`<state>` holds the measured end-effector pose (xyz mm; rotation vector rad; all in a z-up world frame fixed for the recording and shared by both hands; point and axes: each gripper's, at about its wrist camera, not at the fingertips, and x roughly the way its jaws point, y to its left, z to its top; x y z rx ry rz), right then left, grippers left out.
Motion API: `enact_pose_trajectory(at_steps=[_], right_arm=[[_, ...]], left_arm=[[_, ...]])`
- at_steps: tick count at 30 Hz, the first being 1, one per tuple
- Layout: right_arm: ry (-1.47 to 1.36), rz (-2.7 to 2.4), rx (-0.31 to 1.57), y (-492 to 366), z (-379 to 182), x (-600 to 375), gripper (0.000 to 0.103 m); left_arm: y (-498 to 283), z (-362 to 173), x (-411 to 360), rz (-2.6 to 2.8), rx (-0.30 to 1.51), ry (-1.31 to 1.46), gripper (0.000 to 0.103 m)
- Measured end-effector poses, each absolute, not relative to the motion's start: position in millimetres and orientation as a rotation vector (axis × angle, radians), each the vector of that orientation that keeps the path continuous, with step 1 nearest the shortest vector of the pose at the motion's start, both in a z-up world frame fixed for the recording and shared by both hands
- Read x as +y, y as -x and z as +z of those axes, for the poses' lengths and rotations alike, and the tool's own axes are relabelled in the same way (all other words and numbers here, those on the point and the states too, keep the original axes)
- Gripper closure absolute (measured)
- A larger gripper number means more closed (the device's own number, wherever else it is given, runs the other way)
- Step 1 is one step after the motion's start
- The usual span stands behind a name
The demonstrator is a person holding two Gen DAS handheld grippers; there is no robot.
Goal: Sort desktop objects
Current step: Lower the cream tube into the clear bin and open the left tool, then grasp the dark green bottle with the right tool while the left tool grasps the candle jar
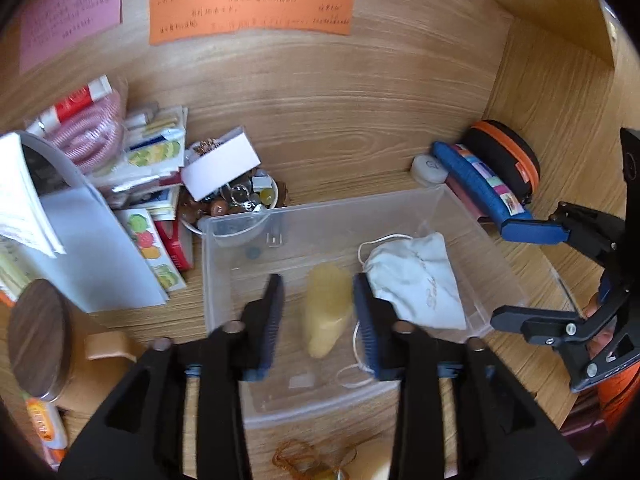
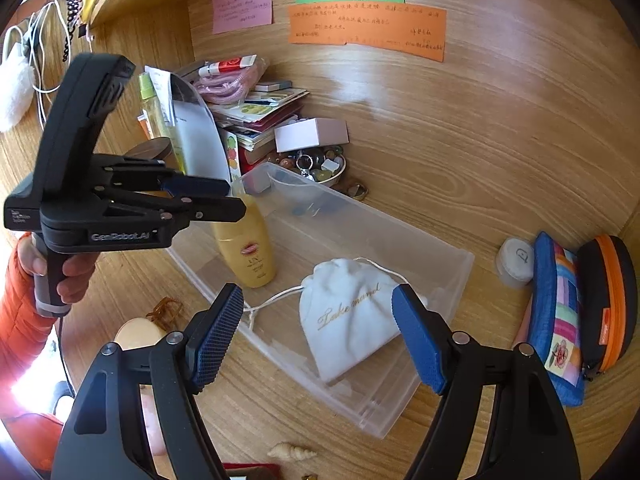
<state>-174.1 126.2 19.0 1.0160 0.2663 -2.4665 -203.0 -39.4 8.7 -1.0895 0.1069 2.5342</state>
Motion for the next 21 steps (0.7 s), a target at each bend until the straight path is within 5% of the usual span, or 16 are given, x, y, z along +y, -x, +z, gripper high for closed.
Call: enact_pose_trajectory(at_steps=[7,15,21], right_arm=[[-0.974,-2.537,0.274,140,26,124,0.029],[-0.945,-2.594,0.266,100,18,119,0.029],[-0.945,-2.629,0.235,73,11,127,0.029]], left_arm=[[161,21,-44,2.582,0.163,1.010,0.030],[116,19,-45,2.599,0.187,0.969,0.013],[91,10,-54,2.586,0.152,0.970,0.010]])
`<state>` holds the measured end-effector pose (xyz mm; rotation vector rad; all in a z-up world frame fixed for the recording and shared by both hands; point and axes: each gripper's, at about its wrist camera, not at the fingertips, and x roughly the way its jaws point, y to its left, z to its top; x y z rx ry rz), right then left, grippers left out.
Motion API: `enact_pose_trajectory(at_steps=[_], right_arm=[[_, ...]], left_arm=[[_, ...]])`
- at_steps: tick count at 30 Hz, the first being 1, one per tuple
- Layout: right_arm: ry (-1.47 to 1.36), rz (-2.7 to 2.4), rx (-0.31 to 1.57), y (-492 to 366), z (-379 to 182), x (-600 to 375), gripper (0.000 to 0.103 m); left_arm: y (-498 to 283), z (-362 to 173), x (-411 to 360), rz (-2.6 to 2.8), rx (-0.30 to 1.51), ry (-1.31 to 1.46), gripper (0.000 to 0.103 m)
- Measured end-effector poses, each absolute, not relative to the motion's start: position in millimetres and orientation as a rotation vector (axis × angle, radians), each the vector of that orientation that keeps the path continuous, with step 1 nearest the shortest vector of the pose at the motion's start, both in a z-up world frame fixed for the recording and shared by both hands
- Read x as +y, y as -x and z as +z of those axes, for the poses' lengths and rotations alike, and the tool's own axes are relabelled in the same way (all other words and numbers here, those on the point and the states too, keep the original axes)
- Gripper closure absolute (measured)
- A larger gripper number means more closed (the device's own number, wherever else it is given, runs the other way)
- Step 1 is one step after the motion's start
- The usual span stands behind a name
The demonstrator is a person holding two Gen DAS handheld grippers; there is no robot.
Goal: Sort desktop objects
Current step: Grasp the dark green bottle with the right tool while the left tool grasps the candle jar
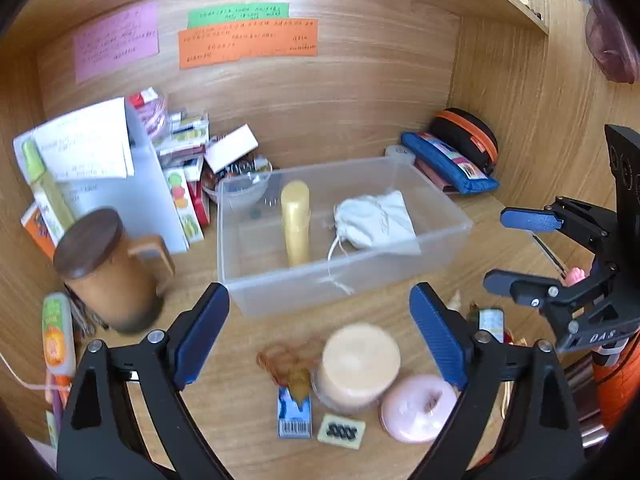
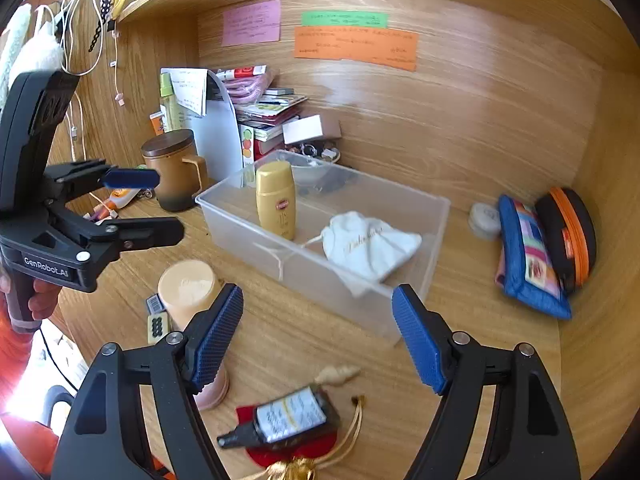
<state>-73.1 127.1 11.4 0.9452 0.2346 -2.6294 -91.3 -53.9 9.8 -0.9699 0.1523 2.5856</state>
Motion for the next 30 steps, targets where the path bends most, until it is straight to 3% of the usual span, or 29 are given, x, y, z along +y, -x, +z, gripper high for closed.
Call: enact_pose_trajectory(at_steps=[3,6,17,30], right_arm=[[-0.961,-2.658,0.203,62,7,134,0.028],[-0.968,-2.683,0.184,53,1,138,0.020],[-1.045,-2.674,0.085,29,-31,150,0.020],[-1.167,-2.600,0.133,46,-70,144,0.020]], left_arm=[[83,1,-60,2.570,0.121,0.988,0.010],[78,-8,-65,2.561,0.098,1.013,0.010],[67,-44,-54,2.466,0.077,1.091,0.010],[84,-68,-41,2.410,0.037,1.161,0.010]])
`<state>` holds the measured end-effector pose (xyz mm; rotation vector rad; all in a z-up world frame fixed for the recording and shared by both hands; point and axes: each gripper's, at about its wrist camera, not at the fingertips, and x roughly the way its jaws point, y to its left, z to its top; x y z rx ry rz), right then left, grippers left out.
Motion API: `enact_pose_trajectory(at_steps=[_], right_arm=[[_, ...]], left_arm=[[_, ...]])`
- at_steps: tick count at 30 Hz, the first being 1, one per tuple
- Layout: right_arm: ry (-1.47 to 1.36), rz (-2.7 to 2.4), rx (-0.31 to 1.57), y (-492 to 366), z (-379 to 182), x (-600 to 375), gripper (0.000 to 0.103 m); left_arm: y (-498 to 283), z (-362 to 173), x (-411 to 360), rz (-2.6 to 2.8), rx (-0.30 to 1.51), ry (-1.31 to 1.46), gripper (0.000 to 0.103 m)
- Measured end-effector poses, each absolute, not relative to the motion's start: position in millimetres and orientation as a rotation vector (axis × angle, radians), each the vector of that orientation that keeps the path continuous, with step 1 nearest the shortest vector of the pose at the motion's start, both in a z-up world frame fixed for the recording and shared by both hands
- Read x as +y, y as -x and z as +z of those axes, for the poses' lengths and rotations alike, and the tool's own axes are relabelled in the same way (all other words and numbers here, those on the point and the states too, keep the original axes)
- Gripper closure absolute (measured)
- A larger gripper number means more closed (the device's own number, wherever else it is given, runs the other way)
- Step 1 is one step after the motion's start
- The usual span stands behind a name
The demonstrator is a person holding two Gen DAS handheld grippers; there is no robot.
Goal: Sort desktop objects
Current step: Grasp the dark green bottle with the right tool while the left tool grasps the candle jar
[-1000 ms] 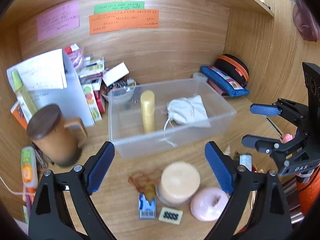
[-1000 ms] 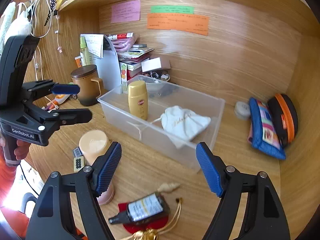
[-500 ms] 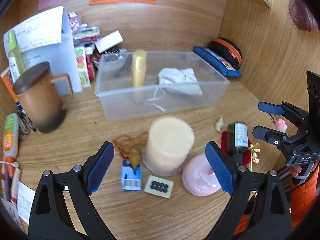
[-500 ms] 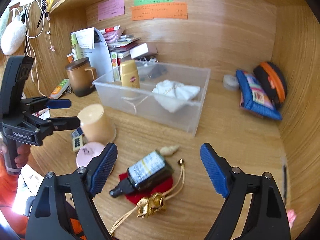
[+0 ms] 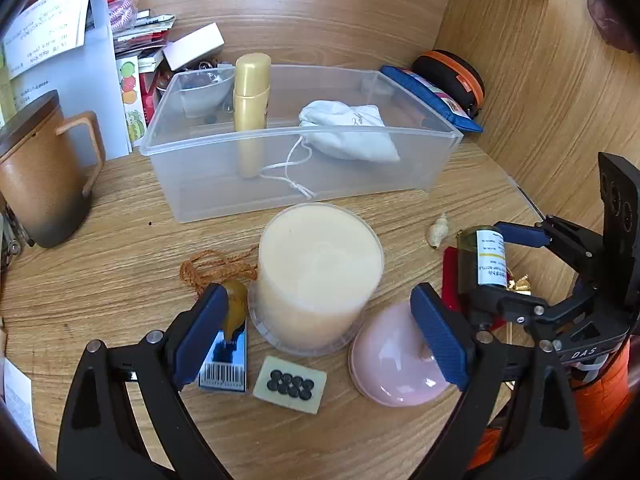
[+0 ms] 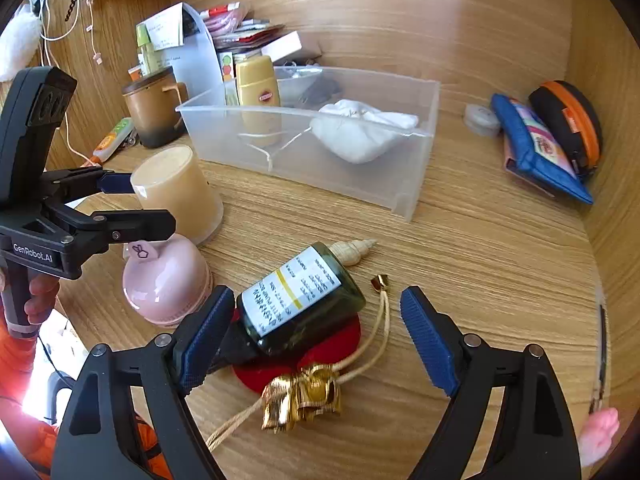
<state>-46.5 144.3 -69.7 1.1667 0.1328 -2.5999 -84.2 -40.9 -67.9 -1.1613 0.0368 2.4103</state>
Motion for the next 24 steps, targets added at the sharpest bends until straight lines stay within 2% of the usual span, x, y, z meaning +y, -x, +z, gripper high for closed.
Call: enact_pose_trajectory(at_steps=[7,9,11,12,14,16,18,20,24], right_arm=[[-1.170,-2.581,0.158,56,-78,139,0.023],[-1.158,-2.593,0.166,56,-77,138,0.029],[-1.148,-2.593,0.165,57,-75,138,0.042],[-1.147,-2.583,0.160,57,-75,138,0.042],[-1.136,-2.589,0.164,58,-74,137,0.042],[-1.123,-2.604,0.178,57,-71,136,0.042],[-1.105,-2.604,0.160,57,-67,138,0.042],[-1.081,-2.612,0.149,56,-60,139,0.042],[-1.045,-2.630,0.148,55,-49,140,0.042]], left_arm=[[93,-72,-36,2.430,0.030,1.157,0.010],[95,-73,-35,2.445,0.029,1.152,0.010],[98,-72,-35,2.456,0.021,1.148,0.010],[99,-72,-35,2.460,0.019,1.143,0.011],[100,-70,-36,2.471,0.017,1.128,0.019],[102,-69,-34,2.457,0.022,1.127,0.034],[102,-68,-33,2.454,0.026,1.122,0.040],[102,-66,-34,2.470,0.032,1.108,0.044],[101,-62,-36,2.473,0.015,1.086,0.046]])
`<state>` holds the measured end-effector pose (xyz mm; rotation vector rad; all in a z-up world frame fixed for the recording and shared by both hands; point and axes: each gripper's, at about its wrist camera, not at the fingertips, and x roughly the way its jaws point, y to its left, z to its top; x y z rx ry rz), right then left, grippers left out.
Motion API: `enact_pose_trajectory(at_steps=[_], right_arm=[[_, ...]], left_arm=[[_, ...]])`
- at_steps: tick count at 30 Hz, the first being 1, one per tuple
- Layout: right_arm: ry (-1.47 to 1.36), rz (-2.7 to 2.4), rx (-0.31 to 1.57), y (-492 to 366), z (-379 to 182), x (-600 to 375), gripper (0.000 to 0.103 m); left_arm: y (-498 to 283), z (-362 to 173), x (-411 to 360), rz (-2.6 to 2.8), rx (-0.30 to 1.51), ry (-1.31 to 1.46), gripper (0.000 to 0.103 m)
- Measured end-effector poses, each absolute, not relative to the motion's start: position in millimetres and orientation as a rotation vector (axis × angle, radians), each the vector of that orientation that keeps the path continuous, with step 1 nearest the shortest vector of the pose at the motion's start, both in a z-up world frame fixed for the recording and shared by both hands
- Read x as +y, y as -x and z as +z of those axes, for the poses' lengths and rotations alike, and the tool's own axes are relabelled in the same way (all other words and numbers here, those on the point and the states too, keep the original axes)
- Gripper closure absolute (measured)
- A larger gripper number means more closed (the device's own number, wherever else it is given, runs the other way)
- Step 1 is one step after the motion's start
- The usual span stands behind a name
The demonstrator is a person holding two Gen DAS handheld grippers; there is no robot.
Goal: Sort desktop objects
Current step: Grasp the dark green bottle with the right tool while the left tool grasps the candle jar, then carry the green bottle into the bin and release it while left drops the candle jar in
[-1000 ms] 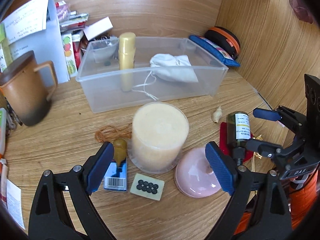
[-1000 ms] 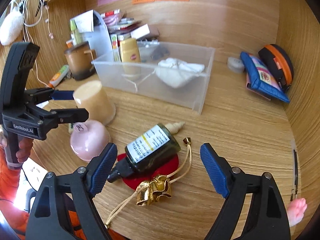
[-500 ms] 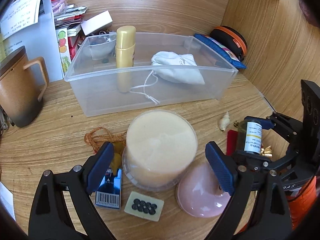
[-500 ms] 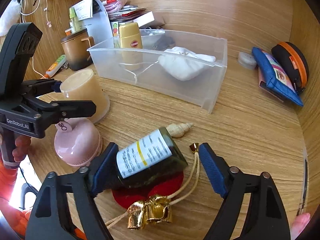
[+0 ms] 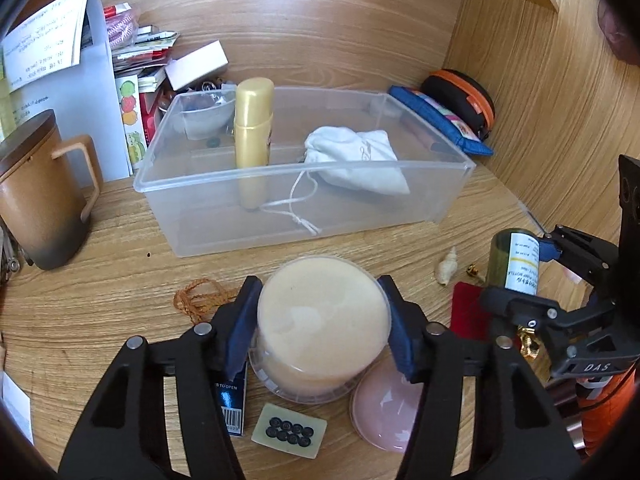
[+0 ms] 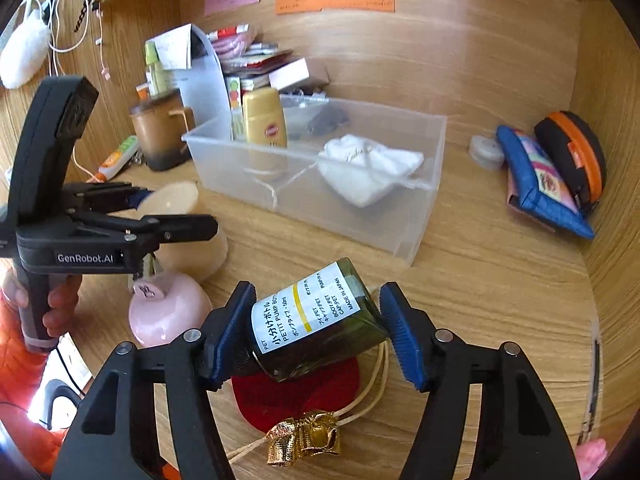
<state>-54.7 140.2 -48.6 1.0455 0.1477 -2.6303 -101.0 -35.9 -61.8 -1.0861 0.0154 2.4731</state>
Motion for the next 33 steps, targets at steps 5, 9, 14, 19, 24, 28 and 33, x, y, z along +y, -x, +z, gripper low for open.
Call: enact_pose_trajectory(at_steps=[5,9,14,19,24,28,33], right_arm=[[-1.017,-2.650,0.127,56,-38,142,0.042],[-1.000,-2.660,0.120,57,-31,143,0.042],[-0.981,-2.667,0.112,59,-24,145,0.042],[-0.953,-2.676,0.106,63,-15,145,0.042],[-0.919,-2.686,0.112,65,-6,145,0.042],[-0.895,-2.689,0.117,69,2,146,0.042],[-0.875,-2.687,0.129,76,8,145,0.042]], left_arm=[[97,-60,-36,2.487,0.029,1.074,0.047],[98,-57,-42,2.481,-0.003,1.074,0.048],[98,-51,-47,2.477,-0.048,1.061,0.048],[96,-42,-48,2.477,-0.071,1.031,0.048],[94,-31,-52,2.479,-0.105,0.994,0.048],[96,-20,-51,2.492,-0.125,0.978,0.048],[100,-5,-51,2.490,-0.155,0.936,0.048]])
